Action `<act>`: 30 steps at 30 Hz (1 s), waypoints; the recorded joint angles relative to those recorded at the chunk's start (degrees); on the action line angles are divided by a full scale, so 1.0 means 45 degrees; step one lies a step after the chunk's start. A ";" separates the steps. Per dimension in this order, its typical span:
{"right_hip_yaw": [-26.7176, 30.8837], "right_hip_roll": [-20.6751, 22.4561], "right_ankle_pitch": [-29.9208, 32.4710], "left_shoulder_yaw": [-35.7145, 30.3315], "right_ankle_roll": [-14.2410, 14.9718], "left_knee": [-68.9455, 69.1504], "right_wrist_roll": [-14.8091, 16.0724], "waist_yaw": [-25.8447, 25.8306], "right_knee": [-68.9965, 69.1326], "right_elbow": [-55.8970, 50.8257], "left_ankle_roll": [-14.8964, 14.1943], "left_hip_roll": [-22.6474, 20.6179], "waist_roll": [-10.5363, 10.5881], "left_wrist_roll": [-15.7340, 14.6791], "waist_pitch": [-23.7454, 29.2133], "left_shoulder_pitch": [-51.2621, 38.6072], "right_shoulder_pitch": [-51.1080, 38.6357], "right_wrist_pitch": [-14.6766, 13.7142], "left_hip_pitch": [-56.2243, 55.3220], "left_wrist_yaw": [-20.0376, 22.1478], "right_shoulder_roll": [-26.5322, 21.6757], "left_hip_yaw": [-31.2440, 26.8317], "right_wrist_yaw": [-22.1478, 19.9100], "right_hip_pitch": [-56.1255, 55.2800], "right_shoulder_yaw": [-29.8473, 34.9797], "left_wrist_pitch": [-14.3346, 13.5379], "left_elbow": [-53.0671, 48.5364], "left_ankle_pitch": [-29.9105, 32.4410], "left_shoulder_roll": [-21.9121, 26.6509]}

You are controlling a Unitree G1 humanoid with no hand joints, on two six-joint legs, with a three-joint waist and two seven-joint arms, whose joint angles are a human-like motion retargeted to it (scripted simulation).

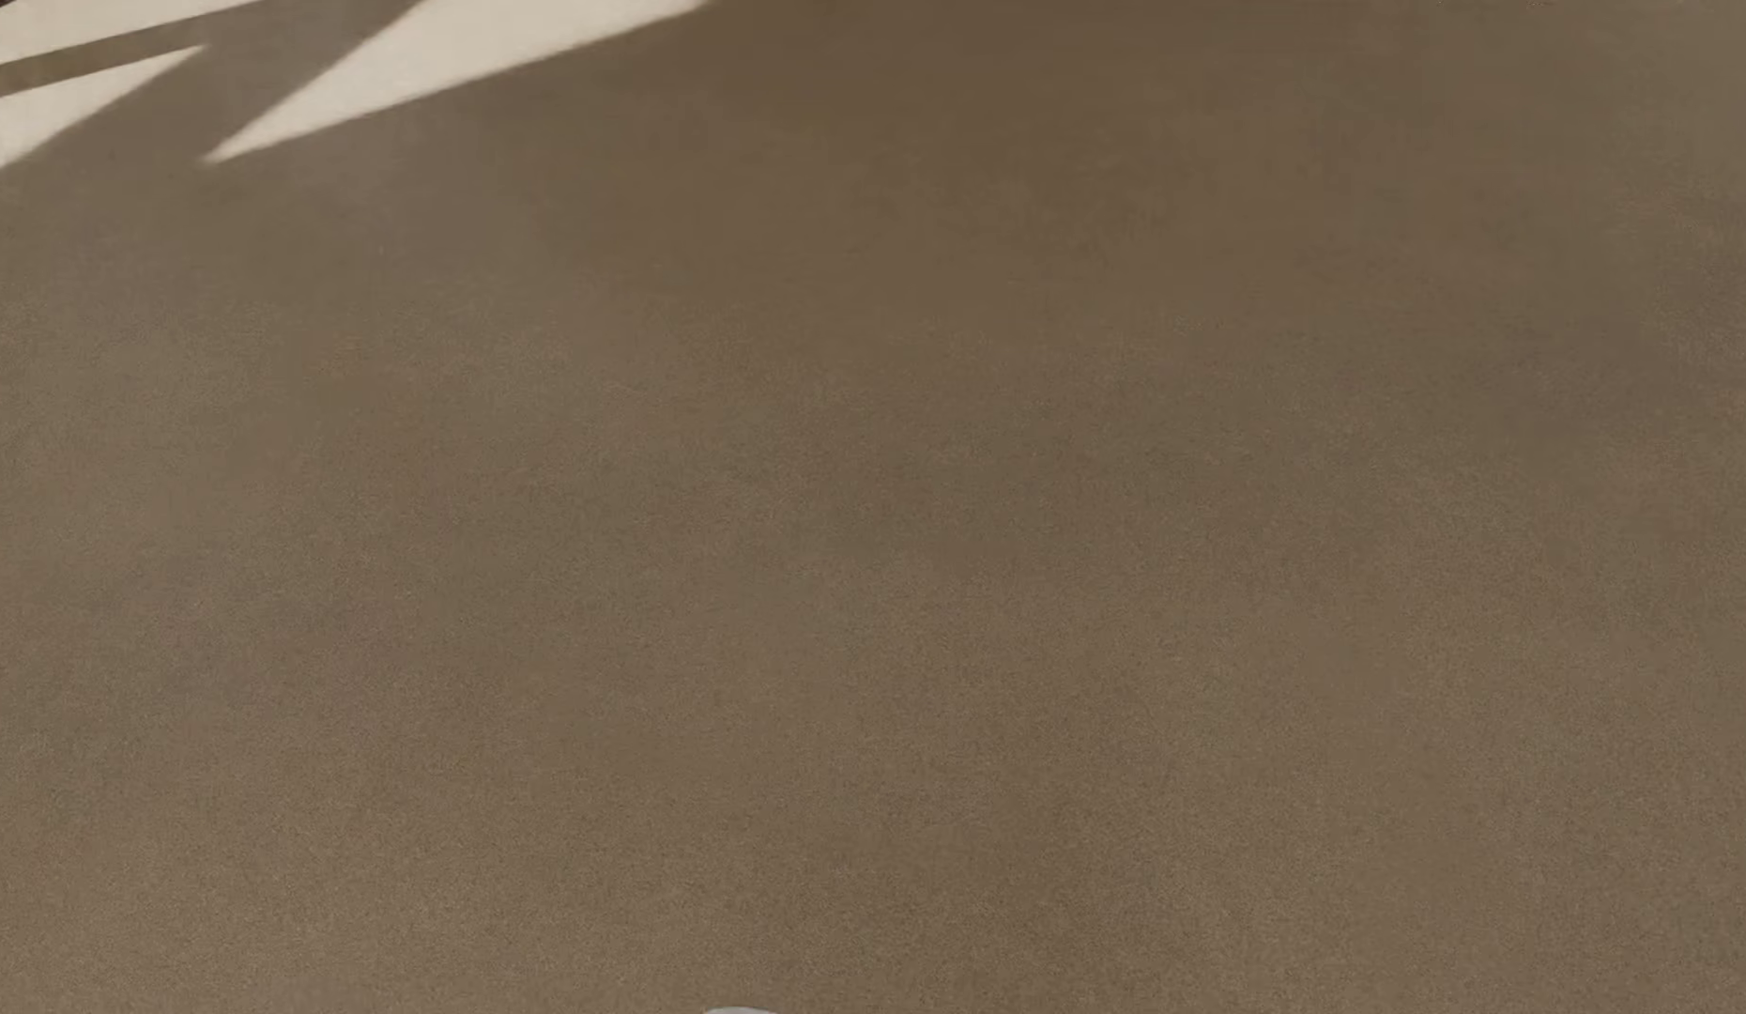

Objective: Walk towards sofa

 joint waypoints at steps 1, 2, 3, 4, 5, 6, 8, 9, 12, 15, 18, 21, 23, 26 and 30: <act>0.0000 -0.0098 -0.0891 0.0031 0.0000 -0.2472 0.0000 0.0332 -0.0350 -0.0302 0.0000 0.0044 -0.0189 0.0000 -0.0095 0.0272 -0.0286 0.0000 -0.0443 0.0000 -0.0018 0.0000 0.0000 0.0786 -0.0421 0.0000 -0.0085 0.0544 0.0132; 0.0000 -0.0259 -0.1658 0.0381 0.0000 -0.4606 0.0000 0.0751 -0.0611 -0.0613 0.0000 -0.0014 -0.0446 0.0000 -0.0322 0.0477 -0.0630 0.0000 -0.0958 0.0000 -0.0043 0.0000 0.0000 0.1299 -0.0887 0.0000 -0.0057 0.0997 0.0159; 0.0000 -0.0439 -0.2177 0.0558 0.0000 -0.5262 0.0000 0.1059 -0.0662 -0.1053 0.0000 0.0149 -0.0601 0.0000 -0.0484 0.0652 -0.0728 0.0000 -0.1452 0.0000 -0.0142 0.0000 0.0000 0.1930 -0.1362 0.0000 0.0020 0.1312 0.0186; 0.0000 -0.0459 -0.2510 0.0578 0.0000 -0.4885 0.0000 0.1465 -0.0338 -0.0999 0.0000 0.0504 -0.0864 0.0000 -0.0693 0.0900 -0.1059 0.0000 -0.1888 0.0000 -0.0236 0.0000 0.0000 0.2239 -0.1177 0.0000 0.0109 0.1355 0.0240; 0.0000 -0.0646 -0.2358 0.0465 0.0000 -0.3738 0.0000 0.1934 0.0463 -0.1345 0.0000 0.0367 -0.1148 0.0000 -0.0579 0.1027 -0.0853 0.0000 -0.1931 0.0000 -0.0146 0.0000 0.0000 0.2834 -0.1534 0.0000 0.0269 0.2072 0.0383; 0.0000 -0.0965 -0.0693 0.1033 0.0000 -0.2269 0.0000 0.2142 0.2255 -0.1729 0.0000 0.0041 -0.1579 0.0000 -0.0653 0.1153 -0.0867 0.0000 -0.2306 0.0000 -0.0079 0.0000 0.0000 0.2526 -0.2464 0.0000 0.0465 0.2500 0.0261; 0.0000 -0.1230 0.4118 0.0480 0.0000 -0.0968 0.0000 0.1680 0.7528 -0.0926 0.0000 -0.0113 -0.1991 0.0000 -0.0420 0.0766 -0.0781 0.0000 -0.1302 0.0000 0.0389 0.0000 0.0000 0.0692 -0.1420 0.0000 0.1357 0.1433 0.0192; 0.0000 -0.1482 0.4846 0.0406 0.0000 -0.1093 0.0000 0.1102 0.9130 -0.0795 0.0000 -0.0100 -0.2022 0.0000 -0.0312 0.0608 -0.0837 0.0000 -0.0497 0.0000 0.0501 0.0000 0.0000 -0.0619 -0.0871 0.0000 0.1488 0.1005 0.0020; 0.0000 -0.1262 0.5249 -0.0036 0.0000 -0.3014 0.0000 -0.0850 0.7611 -0.0320 0.0000 0.0672 -0.1220 0.0000 -0.0224 0.0584 -0.0194 0.0000 0.2938 0.0000 0.0881 0.0000 0.0000 -0.4579 -0.0660 0.0000 0.0303 0.0082 -0.0195; 0.0000 -0.1700 0.4717 0.0108 0.0000 -0.4462 0.0000 -0.3084 0.2752 0.0036 0.0000 0.0912 -0.0828 0.0000 -0.0335 0.0568 0.0760 0.0000 0.6069 0.0000 0.0651 0.0000 0.0000 -0.7454 -0.0292 0.0000 -0.1535 -0.1087 0.0152; 0.0000 -0.2977 -0.0597 -0.0179 0.0000 -0.4551 0.0000 -0.5405 0.0073 0.0704 0.0000 0.1028 -0.0636 0.0000 -0.0403 -0.0251 0.1790 0.0000 0.8007 0.0000 0.0260 0.0000 0.0000 -0.8676 -0.0183 0.0000 -0.1953 -0.1322 0.0744; 0.0000 -0.2113 0.5960 0.0461 0.0000 -0.2823 0.0000 -0.5456 0.2931 0.1986 0.0000 0.2076 0.0614 0.0000 -0.0769 -0.0352 0.2280 0.0000 0.8230 0.0000 0.0203 0.0000 0.0000 -1.0323 0.0667 0.0000 -0.1270 0.3020 0.0451; 0.0000 -0.0948 0.4880 0.0126 0.0000 0.1373 0.0000 -0.4594 0.3975 0.2024 0.0000 0.1682 0.0704 0.0000 -0.0704 -0.0264 0.1908 0.0000 0.6103 0.0000 0.0180 0.0000 0.0000 -0.9297 0.0853 0.0000 -0.0456 0.5010 0.0309; 0.0000 0.0680 0.3046 -0.0490 0.0000 0.5556 0.0000 -0.2861 0.2481 0.0911 0.0000 0.0851 0.0462 0.0000 -0.0102 -0.0111 0.0928 0.0000 0.2408 0.0000 0.0304 0.0000 0.0000 -0.5109 0.0125 0.0000 -0.0157 0.0575 0.0144; 0.0000 -0.0114 -0.0855 -0.0495 0.0000 -0.0440 0.0000 0.0131 -0.0482 -0.2243 0.0000 0.0180 -0.0471 0.0000 0.0127 0.0514 -0.0522 0.0000 -0.0805 0.0000 0.0098 0.0000 0.0000 0.0580 -0.2025 0.0000 -0.0409 -0.0073 0.0134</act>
